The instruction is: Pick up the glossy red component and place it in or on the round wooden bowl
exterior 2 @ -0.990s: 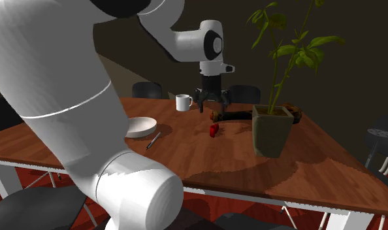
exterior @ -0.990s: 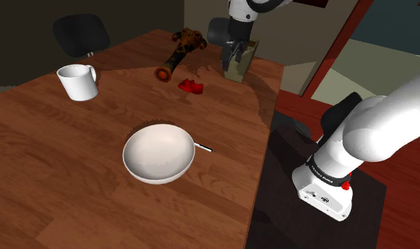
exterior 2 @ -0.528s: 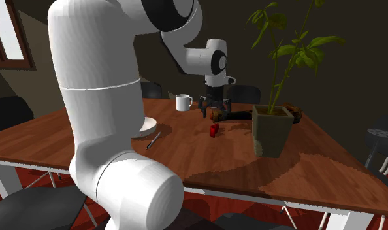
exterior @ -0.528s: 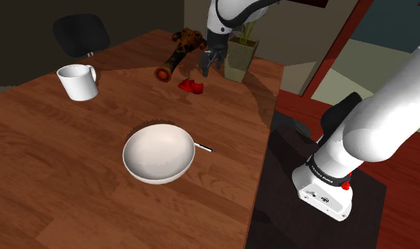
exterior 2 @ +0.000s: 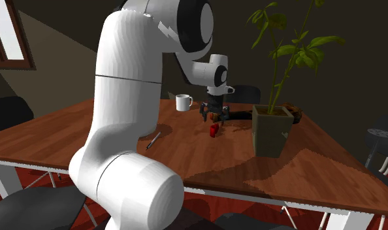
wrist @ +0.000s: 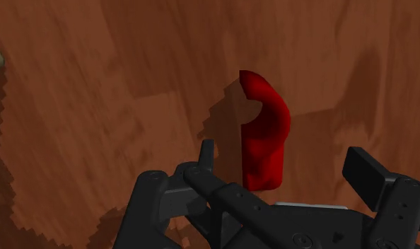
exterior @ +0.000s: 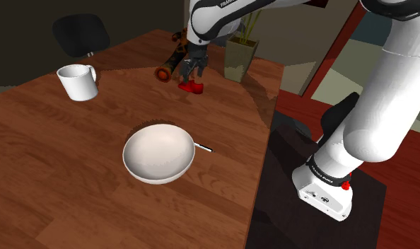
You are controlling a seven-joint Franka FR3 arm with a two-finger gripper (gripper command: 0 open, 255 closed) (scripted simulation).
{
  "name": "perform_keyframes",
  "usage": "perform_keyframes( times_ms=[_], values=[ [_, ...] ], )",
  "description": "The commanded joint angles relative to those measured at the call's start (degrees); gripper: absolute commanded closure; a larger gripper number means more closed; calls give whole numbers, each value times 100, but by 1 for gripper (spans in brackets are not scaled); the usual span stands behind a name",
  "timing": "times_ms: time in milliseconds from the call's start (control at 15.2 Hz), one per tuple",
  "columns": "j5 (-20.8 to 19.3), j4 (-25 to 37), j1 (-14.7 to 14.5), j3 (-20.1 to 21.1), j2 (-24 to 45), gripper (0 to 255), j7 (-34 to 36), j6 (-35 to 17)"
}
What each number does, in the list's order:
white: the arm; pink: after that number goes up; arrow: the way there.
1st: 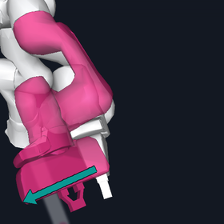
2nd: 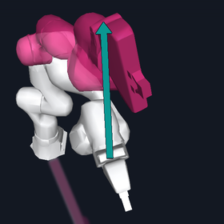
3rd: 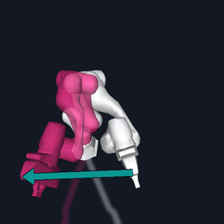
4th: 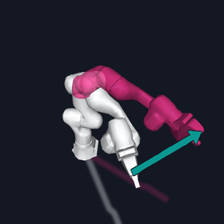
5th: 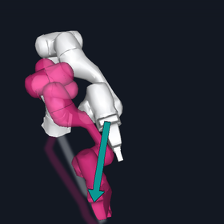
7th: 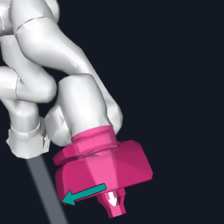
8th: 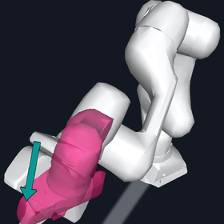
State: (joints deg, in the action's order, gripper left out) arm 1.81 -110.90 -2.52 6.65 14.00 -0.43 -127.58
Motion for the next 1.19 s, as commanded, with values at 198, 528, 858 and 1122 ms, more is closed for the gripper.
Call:
perform_keyframes(
  times_ms=[198,528,858,1122],
  values=[
    [-15,52,-21,1,319,0,13,-275],
    [-32,-10,-36,-3,483,0,25,-501],
    [-32,-10,-36,-3,483,0,25,-501],
    [-32,-11,-36,-3,482,255,25,-500]
  ],
)
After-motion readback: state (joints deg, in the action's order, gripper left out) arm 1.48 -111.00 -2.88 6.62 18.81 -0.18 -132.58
